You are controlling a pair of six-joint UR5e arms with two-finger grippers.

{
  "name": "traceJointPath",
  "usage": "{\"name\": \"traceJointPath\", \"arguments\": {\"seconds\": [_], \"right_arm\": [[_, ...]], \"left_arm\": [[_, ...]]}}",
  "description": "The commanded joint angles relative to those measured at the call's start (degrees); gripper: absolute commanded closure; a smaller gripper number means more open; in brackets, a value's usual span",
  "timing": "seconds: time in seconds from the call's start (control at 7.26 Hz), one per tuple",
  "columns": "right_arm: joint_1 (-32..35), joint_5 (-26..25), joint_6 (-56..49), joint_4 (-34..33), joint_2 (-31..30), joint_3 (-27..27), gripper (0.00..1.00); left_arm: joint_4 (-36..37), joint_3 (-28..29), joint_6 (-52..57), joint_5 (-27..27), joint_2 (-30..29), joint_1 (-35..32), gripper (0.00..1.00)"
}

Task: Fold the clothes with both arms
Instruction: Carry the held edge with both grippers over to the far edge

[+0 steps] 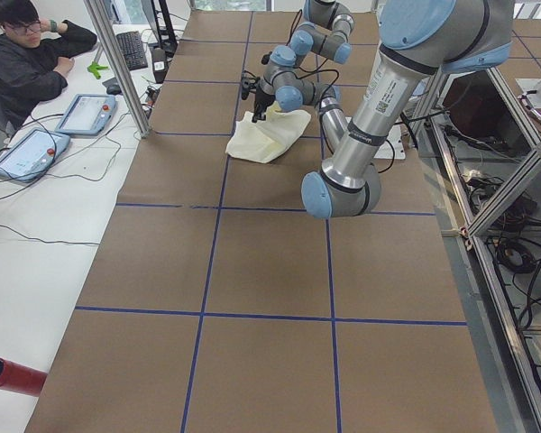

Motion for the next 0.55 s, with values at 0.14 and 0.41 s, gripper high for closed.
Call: {"name": "traceJointPath", "arguments": {"seconds": [0.14,0.41], "right_arm": [[4.1,1.5,-2.9,13.7,2.2,-13.7,1.00],[4.7,2.4,-4.4,13.9,2.3,-14.5,1.00]], "left_arm": [[-8.9,12.4,2.6,0.3,-2.5,-1.5,1.00],[-10.0,15.4,3.1,0.3,-2.5,-1.5,1.00]]}}
